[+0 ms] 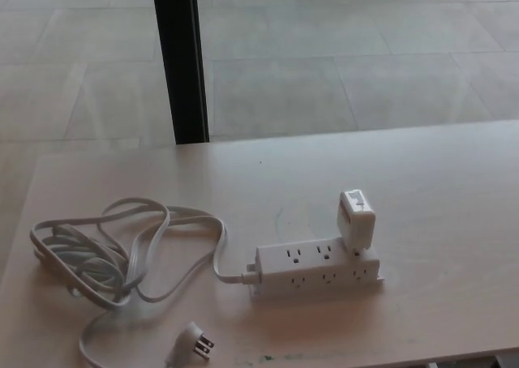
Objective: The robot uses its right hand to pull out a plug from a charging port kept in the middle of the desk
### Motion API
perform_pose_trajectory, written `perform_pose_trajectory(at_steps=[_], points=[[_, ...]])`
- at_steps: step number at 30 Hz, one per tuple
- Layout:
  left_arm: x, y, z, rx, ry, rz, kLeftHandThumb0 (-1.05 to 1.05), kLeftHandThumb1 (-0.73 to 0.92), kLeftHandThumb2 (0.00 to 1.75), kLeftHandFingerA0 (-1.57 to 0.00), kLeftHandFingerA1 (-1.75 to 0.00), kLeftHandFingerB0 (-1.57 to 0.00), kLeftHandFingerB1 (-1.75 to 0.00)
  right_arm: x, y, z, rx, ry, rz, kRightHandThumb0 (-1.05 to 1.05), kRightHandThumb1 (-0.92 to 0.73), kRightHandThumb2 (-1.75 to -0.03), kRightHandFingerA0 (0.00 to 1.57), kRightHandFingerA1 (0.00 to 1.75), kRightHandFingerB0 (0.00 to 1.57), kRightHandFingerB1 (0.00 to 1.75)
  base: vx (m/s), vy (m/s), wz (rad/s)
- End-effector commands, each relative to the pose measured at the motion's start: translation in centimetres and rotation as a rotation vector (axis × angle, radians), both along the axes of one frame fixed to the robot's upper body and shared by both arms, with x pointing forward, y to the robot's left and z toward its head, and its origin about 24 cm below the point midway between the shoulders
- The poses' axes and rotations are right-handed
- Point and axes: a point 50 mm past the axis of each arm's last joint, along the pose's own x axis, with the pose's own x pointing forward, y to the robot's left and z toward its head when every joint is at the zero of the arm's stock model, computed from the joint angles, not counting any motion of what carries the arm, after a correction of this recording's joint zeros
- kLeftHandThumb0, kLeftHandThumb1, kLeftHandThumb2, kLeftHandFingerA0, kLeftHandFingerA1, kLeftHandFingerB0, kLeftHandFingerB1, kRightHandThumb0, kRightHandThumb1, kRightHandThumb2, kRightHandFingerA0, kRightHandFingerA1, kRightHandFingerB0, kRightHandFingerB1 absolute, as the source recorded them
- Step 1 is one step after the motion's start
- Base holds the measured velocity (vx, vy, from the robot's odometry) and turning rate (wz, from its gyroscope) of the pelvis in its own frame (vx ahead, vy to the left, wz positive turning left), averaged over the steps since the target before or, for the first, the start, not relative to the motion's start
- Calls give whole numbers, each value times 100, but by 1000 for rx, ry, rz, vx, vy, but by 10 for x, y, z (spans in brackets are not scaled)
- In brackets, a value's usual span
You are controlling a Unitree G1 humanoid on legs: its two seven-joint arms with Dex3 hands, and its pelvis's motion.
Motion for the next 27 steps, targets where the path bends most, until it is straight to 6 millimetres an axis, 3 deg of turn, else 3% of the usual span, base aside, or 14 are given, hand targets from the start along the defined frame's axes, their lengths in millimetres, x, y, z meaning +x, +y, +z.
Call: perform_pose_trajectory(at_steps=[1,9,10,14,16,17,18,19,20,21,22,23,24,27], points=[[-2,8,5,5,-38,65,-45,52,57,-81,-53,-71,-44,21,-17,42,-55,-170,-1,-84,-32,-66,128,106,56,71,0,0,0],[-3,8,5,3,-44,57,-47,52,57,-80,-52,-69,-43,84,-19,114,-109,-397,98,-78,-36,-80,124,99,49,61,0,0,0],[-3,8,5,6,-42,62,-46,52,57,-79,-51,-69,-43,106,-12,143,-166,-464,149,-81,-46,-56,116,77,55,52,0,0,0],[-2,8,6,6,-42,66,-46,52,57,-81,-55,-69,-44,141,8,183,-182,-603,229,-59,-53,-57,87,68,46,36,0,0,0],[-2,9,6,3,-44,70,-46,52,56,-82,-54,-68,-44,154,23,200,-213,-622,289,-59,-55,-57,83,69,43,36,0,0,0],[-2,8,5,0,-44,73,-47,52,57,-81,-52,-68,-43,168,40,215,-208,-645,356,-61,-42,-86,78,80,31,49,0,0,0],[-2,8,5,-1,-45,73,-47,52,57,-81,-52,-68,-43,169,42,217,-206,-646,362,-61,-42,-86,78,80,31,49,0,0,0],[-2,8,5,-7,-50,78,-46,52,57,-82,-54,-70,-44,180,55,223,-208,-665,407,-57,-53,-57,82,74,41,36,0,0,0],[-2,6,4,-7,-45,68,-46,53,57,-80,-52,-71,-44,191,69,230,-209,-684,448,-61,-53,-57,85,73,43,36,0,0,0],[-2,6,3,-5,-44,61,-46,53,57,-77,-51,-71,-44,196,77,233,-212,-684,469,-73,-46,-84,86,77,36,46,0,0,0],[-3,6,3,-1,-42,57,-46,53,57,-78,-51,-72,-44,203,89,236,-204,-691,520,-64,-53,-57,86,73,45,35,0,0,0],[-2,6,3,3,-34,51,-47,53,57,-78,-50,-71,-44,208,97,237,-201,-690,537,-72,-44,-84,82,75,41,48,0,0,0],[-2,5,3,4,-30,50,-46,53,57,-79,-51,-70,-43,216,113,239,-208,-678,612,-69,-53,-57,91,84,46,35,0,0,0],[-2,4,2,1,-39,46,-47,53,57,-78,-51,-71,-44,227,146,245,-213,-626,755,-68,-42,-82,87,93,36,46,0,0,0]])
